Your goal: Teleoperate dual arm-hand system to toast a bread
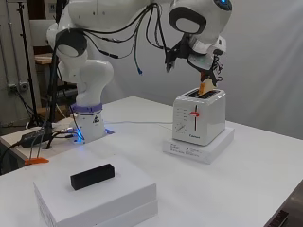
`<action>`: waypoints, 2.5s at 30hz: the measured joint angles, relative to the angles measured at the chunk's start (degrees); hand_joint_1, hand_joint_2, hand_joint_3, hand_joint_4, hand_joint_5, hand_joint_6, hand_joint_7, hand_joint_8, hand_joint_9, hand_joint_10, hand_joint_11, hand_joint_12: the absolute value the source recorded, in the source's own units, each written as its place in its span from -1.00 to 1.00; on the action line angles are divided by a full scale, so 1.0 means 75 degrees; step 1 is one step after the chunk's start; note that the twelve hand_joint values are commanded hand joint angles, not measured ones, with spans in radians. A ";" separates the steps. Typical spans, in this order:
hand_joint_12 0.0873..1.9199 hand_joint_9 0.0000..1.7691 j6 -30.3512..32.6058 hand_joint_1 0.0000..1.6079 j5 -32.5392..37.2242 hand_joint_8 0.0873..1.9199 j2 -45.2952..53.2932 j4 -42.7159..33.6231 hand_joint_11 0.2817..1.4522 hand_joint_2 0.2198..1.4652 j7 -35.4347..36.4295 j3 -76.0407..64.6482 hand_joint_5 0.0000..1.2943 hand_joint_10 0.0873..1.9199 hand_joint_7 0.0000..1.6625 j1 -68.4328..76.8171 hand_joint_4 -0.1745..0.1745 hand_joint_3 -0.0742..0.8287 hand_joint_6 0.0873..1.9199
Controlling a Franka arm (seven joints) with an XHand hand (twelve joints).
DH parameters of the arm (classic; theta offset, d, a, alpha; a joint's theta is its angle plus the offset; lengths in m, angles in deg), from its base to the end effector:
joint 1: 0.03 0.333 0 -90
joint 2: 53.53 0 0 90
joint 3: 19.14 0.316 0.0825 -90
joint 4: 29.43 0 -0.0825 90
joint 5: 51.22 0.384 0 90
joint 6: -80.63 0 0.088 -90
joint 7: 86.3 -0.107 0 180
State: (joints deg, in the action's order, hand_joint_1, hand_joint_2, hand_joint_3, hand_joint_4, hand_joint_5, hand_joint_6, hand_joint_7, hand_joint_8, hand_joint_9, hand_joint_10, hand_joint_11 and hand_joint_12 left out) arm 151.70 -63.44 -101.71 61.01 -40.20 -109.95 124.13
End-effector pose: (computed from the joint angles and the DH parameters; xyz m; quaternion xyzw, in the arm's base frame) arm 0.5508 0.1041 0.4861 -0.6864 -0.6396 0.1306 0.3205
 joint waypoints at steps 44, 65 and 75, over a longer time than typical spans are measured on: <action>-1.00 -0.48 0.0766 -0.86 -0.1728 -1.00 -0.0500 0.0470 -0.80 0.03 -0.0480 -0.0337 -0.53 -1.00 -0.56 0.1508 0.19 -0.89 -1.00; -1.00 -0.26 0.0045 -0.79 -0.1943 -1.00 -0.0443 0.1788 -0.65 0.21 0.0224 0.1033 -0.22 -1.00 -0.35 -0.0566 -0.07 -0.81 -1.00; -1.00 -0.22 0.0162 -0.82 -0.2309 -1.00 -0.0359 0.2737 -0.62 0.36 0.0743 0.1921 -0.41 -1.00 -0.34 -0.1816 0.00 -0.82 -1.00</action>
State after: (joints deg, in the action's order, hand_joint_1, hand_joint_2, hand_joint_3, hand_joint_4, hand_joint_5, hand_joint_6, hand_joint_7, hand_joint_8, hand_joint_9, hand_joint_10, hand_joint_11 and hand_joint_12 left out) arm 152.92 -80.76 -104.40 81.53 -34.63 -95.53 110.51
